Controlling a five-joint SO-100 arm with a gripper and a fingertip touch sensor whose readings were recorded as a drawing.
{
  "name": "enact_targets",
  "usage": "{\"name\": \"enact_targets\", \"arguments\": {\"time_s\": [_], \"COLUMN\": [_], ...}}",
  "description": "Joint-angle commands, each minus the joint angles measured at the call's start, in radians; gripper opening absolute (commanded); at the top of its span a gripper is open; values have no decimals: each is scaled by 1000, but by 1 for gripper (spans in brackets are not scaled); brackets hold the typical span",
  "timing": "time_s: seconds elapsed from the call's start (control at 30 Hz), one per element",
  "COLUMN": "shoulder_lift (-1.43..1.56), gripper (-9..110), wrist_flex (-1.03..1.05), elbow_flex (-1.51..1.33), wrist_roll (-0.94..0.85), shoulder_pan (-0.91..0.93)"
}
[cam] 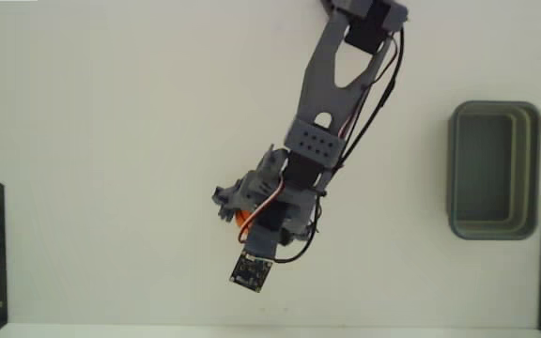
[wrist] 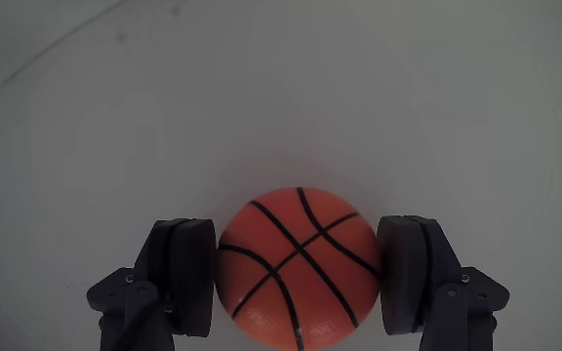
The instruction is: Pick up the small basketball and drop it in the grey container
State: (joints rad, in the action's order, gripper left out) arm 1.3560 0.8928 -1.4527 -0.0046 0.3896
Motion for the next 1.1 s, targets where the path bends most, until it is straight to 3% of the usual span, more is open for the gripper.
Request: {"name": "enact_targets", "arguments": {"time_s": [0.0, 1.07], "shoulder_lift": [30, 26], "gripper": [110, 110], "wrist_flex": [-20, -63], "elbow_flex": [-10, -49], "wrist_roll": [5, 5], "shoulder_pan": [29, 29]}}
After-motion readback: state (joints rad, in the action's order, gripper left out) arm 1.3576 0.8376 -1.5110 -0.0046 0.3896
